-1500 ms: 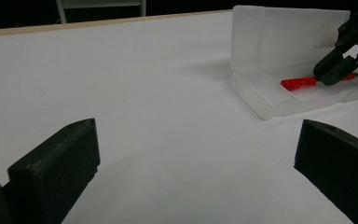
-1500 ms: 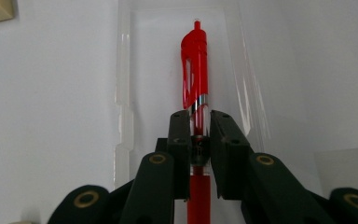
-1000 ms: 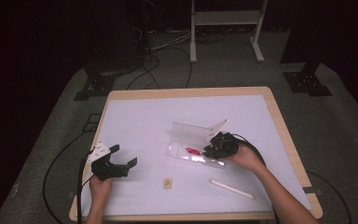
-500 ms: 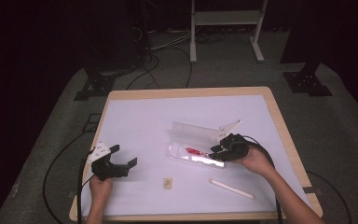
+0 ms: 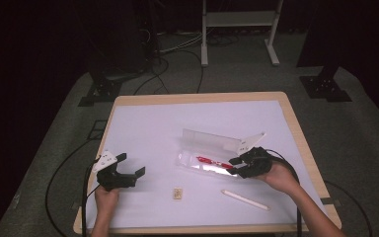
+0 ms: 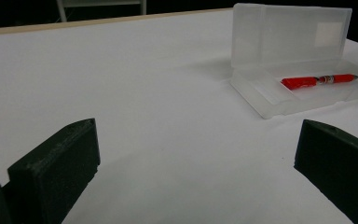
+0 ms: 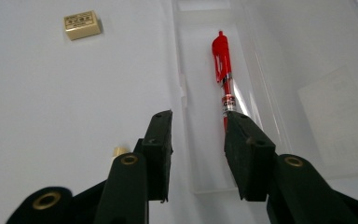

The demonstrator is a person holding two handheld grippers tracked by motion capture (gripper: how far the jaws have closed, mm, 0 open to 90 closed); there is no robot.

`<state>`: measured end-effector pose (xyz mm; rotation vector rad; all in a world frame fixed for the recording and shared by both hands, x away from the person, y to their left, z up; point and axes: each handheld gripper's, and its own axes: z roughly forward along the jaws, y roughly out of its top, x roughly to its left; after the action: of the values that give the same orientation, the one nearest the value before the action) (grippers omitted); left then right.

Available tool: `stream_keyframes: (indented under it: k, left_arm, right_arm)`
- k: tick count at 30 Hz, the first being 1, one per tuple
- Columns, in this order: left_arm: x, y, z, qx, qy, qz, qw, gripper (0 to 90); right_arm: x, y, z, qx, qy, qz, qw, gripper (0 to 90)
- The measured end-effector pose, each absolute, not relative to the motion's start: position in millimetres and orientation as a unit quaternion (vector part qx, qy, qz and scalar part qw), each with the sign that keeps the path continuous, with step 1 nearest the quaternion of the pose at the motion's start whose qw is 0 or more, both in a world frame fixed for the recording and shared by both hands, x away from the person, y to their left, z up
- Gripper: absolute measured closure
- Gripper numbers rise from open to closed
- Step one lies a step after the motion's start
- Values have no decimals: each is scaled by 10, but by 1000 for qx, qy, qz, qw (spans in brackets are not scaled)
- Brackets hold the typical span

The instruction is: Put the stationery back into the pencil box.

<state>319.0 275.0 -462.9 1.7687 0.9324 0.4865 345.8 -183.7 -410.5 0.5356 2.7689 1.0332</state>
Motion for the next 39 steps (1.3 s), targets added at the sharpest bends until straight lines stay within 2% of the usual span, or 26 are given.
stream_keyframes:
  k: [39]
  left_arm:
    - [3186,2744,-4629,737,388,203,515,0]
  right_arm:
    - [2996,-2130,-4297,193,920,337,56,568]
